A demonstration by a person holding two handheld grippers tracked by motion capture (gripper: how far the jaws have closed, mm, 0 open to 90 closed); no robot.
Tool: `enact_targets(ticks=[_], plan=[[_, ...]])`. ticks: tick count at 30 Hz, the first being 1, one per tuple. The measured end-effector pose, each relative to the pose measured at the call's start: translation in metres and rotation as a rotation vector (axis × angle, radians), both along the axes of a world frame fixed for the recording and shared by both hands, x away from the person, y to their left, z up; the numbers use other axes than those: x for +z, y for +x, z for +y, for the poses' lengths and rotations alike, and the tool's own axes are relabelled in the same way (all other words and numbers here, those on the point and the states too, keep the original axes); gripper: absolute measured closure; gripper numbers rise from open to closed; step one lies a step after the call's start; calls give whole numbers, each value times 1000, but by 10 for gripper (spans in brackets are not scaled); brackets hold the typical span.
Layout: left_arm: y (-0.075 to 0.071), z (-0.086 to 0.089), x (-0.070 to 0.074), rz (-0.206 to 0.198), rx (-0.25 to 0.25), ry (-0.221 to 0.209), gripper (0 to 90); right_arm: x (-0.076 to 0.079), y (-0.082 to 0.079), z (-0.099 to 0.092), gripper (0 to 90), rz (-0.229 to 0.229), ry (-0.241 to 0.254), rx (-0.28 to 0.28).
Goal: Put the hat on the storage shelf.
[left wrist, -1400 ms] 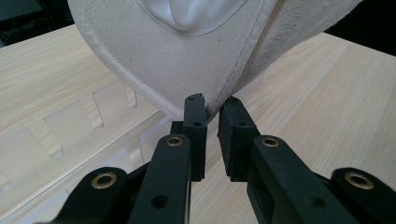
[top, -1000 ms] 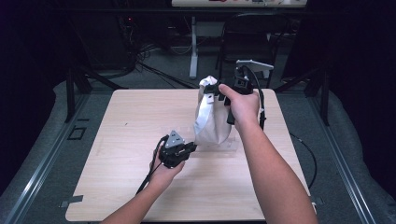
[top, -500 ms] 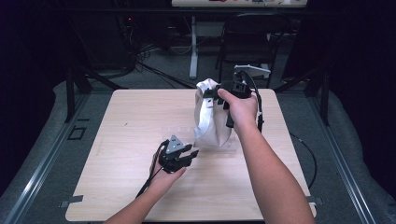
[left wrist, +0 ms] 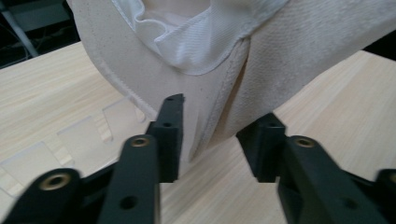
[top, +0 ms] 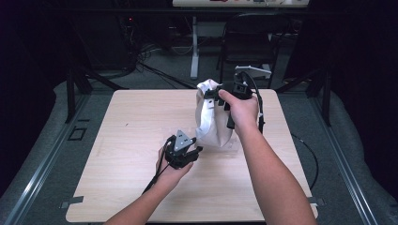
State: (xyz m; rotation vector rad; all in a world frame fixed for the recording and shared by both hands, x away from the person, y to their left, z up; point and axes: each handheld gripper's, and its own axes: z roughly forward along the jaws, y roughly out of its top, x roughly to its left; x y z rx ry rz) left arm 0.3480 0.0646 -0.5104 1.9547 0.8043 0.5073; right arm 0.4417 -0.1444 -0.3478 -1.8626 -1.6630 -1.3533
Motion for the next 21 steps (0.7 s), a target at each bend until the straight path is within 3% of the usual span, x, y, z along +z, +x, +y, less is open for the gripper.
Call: enact_targets(ticks=[4,9,11,12,18,21], plan=[[-1,2,1,-10,30,37,820,0,-1,0,803,-5,2,7],[-1,7,-1,10,58,-1,844,-1,-1,7,806,-4,-13,28],[0,8,-3,37,71,-16,845,-2,-1,9,806,-4,-20,32],[0,8,-5,47,76,-14,849,-4,-1,13,807,-1,-45,42],[3,8,-14,102,84,-3,851,-10,1,18,808,12,-83,52],[3,9,-20,105,84,-9,851,-16,2,17,809,22,-98,58]])
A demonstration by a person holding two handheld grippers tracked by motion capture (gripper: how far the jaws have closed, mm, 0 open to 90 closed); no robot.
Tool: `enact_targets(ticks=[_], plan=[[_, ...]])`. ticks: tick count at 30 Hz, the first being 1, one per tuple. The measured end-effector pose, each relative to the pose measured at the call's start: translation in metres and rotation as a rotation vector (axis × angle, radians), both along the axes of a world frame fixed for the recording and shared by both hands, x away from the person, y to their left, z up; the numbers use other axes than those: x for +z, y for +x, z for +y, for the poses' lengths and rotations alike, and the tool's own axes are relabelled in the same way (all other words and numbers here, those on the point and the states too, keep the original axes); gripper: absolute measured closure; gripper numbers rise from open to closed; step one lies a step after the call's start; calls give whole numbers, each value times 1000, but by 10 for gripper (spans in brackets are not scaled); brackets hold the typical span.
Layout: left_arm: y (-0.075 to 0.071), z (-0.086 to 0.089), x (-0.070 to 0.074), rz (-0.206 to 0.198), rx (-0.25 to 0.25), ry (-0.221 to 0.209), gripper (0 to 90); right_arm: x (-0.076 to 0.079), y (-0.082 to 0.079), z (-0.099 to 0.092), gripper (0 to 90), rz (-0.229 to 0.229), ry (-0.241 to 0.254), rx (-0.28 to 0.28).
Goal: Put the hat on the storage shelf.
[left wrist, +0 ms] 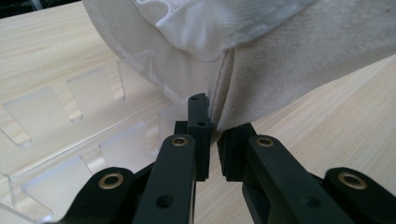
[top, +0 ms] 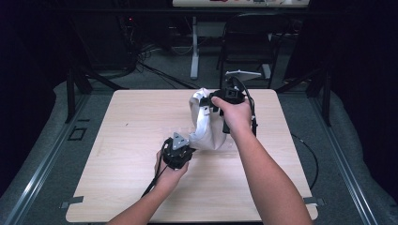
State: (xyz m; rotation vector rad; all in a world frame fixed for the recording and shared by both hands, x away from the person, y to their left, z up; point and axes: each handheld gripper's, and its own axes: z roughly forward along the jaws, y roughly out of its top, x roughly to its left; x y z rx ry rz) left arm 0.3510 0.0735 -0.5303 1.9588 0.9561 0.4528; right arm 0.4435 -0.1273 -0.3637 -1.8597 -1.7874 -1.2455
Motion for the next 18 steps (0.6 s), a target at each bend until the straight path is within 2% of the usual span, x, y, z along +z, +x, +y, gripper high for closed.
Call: enact_targets(ticks=[5,9,13,17,18], plan=[[1,2,-1,3,-6,-11,848,-5,3,-5,809,5,11,-9],[1,3,-1,-6,-11,0,835,-6,3,-8,808,3,14,-11],[-2,4,0,-6,-17,-15,750,-5,2,-9,807,1,12,-15],[-4,7,3,-10,-26,-11,651,-4,1,-10,801,-3,7,-21],[-4,7,3,-18,-24,-18,651,-4,1,-10,801,-3,7,-21]])
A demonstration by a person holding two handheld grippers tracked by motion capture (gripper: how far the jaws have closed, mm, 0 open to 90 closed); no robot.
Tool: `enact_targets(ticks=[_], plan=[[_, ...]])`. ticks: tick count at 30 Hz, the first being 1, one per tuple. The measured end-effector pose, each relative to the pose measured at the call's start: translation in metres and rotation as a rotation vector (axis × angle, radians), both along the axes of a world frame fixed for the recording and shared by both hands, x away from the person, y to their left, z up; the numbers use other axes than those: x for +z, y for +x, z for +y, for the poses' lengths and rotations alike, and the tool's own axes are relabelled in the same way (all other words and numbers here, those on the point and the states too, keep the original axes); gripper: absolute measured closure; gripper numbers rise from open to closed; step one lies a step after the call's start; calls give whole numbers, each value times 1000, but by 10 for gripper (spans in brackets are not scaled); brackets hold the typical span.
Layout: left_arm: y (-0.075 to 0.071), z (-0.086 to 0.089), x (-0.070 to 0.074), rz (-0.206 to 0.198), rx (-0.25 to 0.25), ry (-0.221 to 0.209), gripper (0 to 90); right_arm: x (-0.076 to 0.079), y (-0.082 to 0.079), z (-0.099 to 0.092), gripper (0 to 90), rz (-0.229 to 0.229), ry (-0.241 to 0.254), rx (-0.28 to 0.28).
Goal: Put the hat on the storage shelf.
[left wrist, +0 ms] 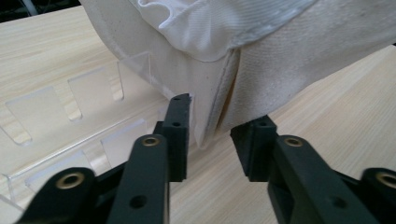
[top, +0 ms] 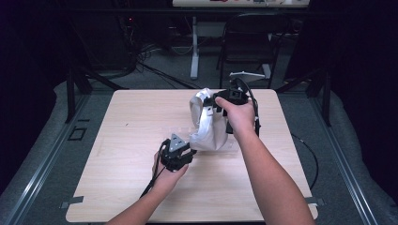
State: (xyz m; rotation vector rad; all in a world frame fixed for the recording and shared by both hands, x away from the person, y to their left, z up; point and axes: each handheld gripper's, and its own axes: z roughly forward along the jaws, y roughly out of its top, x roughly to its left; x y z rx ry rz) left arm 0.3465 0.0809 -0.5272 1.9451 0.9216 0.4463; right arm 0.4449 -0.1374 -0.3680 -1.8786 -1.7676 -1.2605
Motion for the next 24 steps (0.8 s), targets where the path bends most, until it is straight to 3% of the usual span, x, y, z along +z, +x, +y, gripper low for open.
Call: enact_targets(ticks=[9,24], plan=[[-8,8,4,-1,-20,-9,557,1,-1,-3,766,1,3,-1],[-22,36,13,21,-12,-67,521,10,-9,-11,689,-26,12,5]])
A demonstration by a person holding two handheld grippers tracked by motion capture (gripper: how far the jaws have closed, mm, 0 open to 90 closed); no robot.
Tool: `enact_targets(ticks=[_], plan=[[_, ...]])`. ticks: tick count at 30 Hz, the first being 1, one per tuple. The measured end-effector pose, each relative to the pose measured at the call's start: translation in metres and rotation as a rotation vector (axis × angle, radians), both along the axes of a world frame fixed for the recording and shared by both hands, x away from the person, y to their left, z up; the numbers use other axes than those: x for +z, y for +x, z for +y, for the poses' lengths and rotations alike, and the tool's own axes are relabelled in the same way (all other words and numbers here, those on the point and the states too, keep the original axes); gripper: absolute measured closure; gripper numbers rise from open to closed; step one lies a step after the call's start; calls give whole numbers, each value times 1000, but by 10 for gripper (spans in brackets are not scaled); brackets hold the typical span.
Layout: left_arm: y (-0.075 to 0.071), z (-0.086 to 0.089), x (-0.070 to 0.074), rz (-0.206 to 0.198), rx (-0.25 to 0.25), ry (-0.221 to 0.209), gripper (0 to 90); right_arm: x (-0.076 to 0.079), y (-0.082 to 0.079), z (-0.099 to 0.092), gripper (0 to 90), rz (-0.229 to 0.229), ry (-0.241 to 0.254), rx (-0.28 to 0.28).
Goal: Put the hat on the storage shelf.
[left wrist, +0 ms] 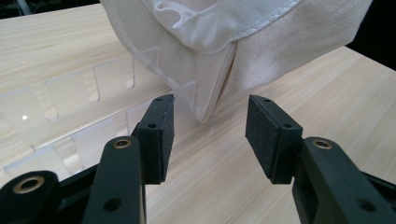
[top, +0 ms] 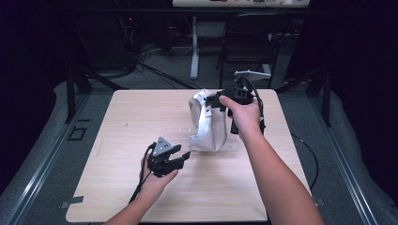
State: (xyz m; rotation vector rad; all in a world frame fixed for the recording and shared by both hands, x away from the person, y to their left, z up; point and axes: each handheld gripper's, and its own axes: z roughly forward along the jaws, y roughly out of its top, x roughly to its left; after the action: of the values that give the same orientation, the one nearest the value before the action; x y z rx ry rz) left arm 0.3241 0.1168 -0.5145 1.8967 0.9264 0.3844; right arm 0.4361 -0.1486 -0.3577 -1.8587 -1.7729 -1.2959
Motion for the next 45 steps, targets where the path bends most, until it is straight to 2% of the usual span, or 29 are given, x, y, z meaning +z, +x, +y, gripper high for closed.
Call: enact_targets(ticks=[4,8,16,19,21,24,31,36,43,45], plan=[[-5,8,-1,6,0,7,511,4,-5,-3,633,-47,-41,5],[-9,17,-2,12,8,10,505,8,-11,-10,571,-100,-55,-7],[-19,43,-8,23,36,-4,485,14,-25,-22,501,-145,-89,4],[-19,53,-12,17,50,9,474,14,-32,-25,490,-151,-99,17],[-17,60,-15,31,63,-8,474,13,-36,-26,486,-158,-110,30],[-14,67,-19,35,83,-9,473,12,-43,-27,474,-167,-118,37],[-12,71,-24,43,97,3,473,8,-62,-31,470,-208,-167,70],[-14,70,-24,32,86,9,473,10,-70,-35,465,-229,-150,78],[-15,69,-24,36,84,7,473,10,-82,-38,472,-260,-116,103],[-15,69,-24,36,84,5,473,9,-86,-38,465,-271,-121,107]])
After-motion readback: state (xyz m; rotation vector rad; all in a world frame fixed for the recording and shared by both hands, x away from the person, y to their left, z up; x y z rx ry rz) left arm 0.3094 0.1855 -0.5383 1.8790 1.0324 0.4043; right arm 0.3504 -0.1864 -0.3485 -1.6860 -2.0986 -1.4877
